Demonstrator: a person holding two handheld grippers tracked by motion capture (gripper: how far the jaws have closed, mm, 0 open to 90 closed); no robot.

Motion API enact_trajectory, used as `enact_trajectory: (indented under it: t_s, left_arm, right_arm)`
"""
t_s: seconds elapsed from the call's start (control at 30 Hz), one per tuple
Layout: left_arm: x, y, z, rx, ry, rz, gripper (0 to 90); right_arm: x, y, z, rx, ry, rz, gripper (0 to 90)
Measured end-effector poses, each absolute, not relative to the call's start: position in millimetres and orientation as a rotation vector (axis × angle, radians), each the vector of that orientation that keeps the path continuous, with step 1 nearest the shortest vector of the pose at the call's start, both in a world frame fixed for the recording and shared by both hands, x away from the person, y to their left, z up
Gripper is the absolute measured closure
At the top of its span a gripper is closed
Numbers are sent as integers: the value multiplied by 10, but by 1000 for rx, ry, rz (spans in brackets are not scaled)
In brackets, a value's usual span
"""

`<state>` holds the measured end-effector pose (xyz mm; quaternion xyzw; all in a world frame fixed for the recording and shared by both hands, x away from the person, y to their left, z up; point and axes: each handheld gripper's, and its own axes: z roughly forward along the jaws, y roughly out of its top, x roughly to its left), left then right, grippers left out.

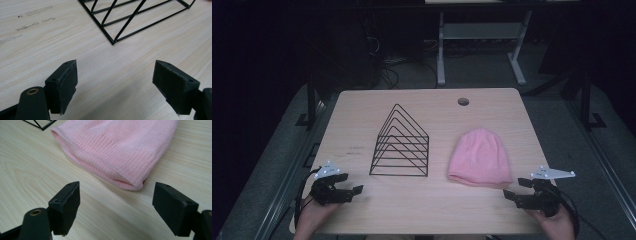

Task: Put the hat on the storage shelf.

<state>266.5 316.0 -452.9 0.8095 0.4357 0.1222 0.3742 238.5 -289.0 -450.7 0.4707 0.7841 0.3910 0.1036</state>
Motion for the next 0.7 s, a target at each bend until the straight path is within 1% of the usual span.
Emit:
enact_trajectory:
  t_s: [0.33,0.7]
  left_arm:
    - [2660,3123,-4540,2101,1101,315,202]
    - [2633,3192,-4530,2074,1127,329,202]
  right_arm:
    - [2374,-2860,-4480,1367,2329,1151,209]
    - [2436,-2778,-4361,1341,2374,1170,193]
